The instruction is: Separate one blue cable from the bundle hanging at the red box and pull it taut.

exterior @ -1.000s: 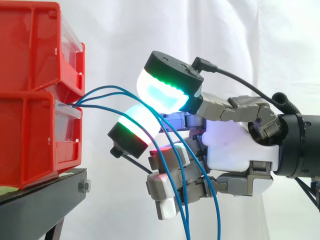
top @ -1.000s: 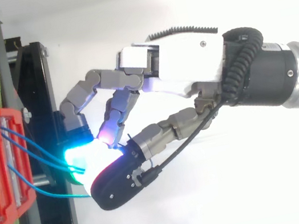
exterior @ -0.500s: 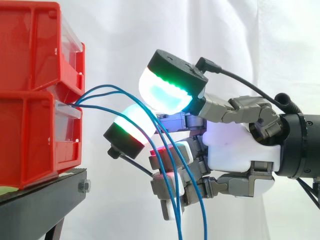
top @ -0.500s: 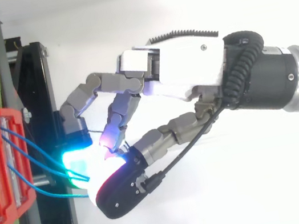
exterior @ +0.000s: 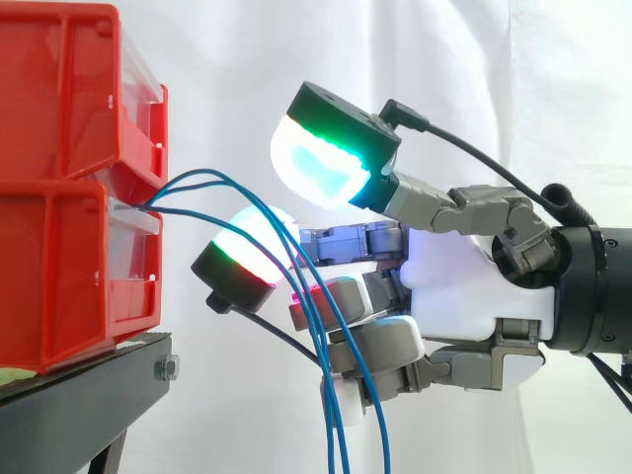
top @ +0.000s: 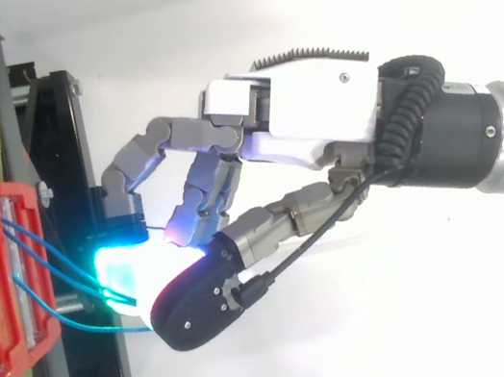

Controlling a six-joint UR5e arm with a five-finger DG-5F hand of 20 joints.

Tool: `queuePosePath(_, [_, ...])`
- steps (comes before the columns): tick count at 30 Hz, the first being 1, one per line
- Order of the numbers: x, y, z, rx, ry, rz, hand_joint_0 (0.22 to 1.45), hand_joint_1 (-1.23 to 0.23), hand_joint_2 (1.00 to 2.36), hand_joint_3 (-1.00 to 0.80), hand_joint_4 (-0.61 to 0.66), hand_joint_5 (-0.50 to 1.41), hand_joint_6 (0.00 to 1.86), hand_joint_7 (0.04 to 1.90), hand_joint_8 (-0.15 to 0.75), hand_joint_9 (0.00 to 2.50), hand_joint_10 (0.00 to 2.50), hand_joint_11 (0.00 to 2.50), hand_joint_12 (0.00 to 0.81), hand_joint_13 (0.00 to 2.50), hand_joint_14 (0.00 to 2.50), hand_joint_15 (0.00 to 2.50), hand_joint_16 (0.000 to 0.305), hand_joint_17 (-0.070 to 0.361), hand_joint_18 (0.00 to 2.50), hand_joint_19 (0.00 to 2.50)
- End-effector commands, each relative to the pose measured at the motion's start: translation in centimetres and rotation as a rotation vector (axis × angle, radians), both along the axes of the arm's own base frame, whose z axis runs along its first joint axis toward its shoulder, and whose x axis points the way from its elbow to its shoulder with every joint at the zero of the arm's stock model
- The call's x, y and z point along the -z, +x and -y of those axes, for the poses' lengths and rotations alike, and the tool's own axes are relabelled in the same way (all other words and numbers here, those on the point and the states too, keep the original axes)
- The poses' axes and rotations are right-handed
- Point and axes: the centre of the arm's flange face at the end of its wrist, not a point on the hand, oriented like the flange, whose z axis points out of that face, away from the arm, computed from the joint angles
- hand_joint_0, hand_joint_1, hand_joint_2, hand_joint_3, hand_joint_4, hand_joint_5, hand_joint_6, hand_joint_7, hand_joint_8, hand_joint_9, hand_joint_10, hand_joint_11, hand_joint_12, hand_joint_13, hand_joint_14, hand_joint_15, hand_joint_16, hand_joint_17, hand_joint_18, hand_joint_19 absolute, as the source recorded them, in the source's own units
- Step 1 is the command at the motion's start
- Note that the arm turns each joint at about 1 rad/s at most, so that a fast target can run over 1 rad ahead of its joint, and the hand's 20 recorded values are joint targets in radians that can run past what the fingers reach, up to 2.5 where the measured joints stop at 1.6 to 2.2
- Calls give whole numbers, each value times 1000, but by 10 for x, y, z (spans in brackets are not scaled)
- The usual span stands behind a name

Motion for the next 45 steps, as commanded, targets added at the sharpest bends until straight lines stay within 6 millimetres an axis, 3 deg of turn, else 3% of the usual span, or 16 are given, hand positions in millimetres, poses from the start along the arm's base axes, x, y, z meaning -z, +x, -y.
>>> queuePosePath(1, [0,0,-1,0,1,0,555,-648,1000,-500,139,-207,891,837,353,1124,9,1244,343,1450,17,1286,53,119,997,748])
queuePosePath(6, [0,0,-2,3,1,0,565,-636,1000,-500,146,-207,885,841,360,1082,12,1169,361,1456,19,1231,52,118,998,712])
queuePosePath(13, [0,0,-6,6,2,0,582,-577,1000,-500,144,-204,878,852,391,1062,16,992,426,1195,21,614,48,108,961,617])
queuePosePath(16, [0,0,-6,9,5,0,588,-557,1000,-500,151,-203,876,860,418,1064,17,830,428,1160,19,508,47,106,927,585])
queuePosePath(22, [0,0,-8,7,7,0,590,-523,1000,-500,160,-203,872,877,476,1097,16,523,407,1054,15,426,48,108,856,522])
queuePosePath(29, [0,0,-8,7,7,0,590,-512,1000,-500,171,-204,869,873,520,1204,12,395,395,983,15,416,49,111,818,494])
queuePosePath(36, [0,0,-9,6,7,0,588,-509,1000,-500,195,-202,859,887,521,1557,20,615,379,975,16,410,49,110,799,489])
queuePosePath(45, [0,0,-9,6,7,0,583,-527,1000,-500,195,-205,858,885,509,1595,19,703,383,1001,18,455,50,113,811,509])
